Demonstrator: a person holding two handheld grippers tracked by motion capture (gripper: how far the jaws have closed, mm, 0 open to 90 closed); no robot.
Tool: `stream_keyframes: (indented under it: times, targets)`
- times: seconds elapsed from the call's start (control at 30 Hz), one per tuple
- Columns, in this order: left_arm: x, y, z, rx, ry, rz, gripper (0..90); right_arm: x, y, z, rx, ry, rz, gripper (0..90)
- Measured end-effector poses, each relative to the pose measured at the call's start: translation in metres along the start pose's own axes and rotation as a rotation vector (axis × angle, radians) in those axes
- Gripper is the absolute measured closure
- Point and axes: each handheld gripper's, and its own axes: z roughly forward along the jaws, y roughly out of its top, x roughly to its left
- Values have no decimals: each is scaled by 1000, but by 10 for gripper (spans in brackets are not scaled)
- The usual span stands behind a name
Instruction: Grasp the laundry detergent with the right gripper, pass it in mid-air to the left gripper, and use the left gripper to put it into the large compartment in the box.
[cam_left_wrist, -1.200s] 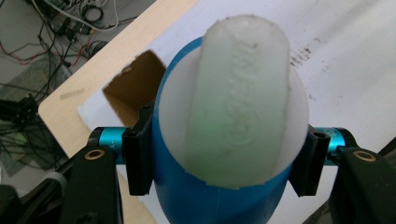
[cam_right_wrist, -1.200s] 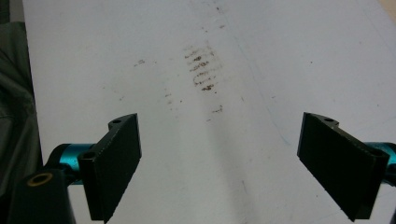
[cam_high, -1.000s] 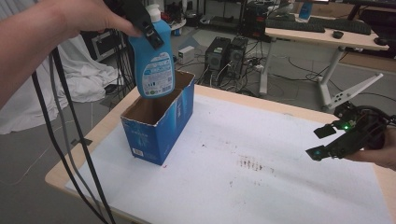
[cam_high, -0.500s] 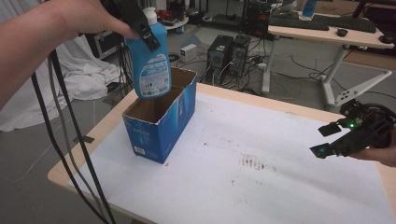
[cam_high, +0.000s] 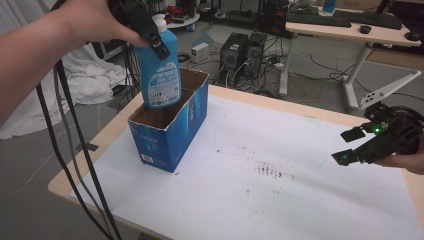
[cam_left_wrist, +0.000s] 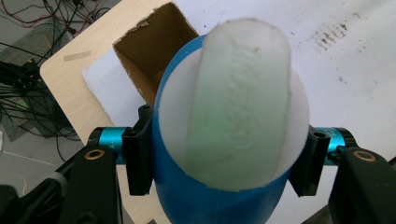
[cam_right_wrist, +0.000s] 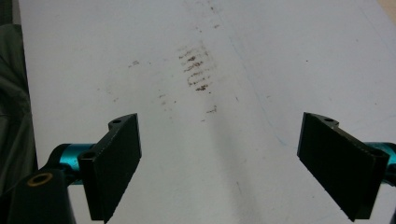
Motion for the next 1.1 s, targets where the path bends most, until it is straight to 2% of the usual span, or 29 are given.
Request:
stream_keyframes:
  times: [0.4,0.5,0.77,1.1]
  targets:
    - [-2,-9,37,68,-11,0,377,0,-4,-2,1,-6,8,133]
    - [-3,-12,46,84,-14,11,377,0,-4,-3,-2,-7,3,133]
    - [-5,-23,73,114,-38,11,377,0,-7,-5,-5,-11,9,133]
    - [-8,-35,101,159,-66,50,377,1,-10,-7,-11,-12,14,133]
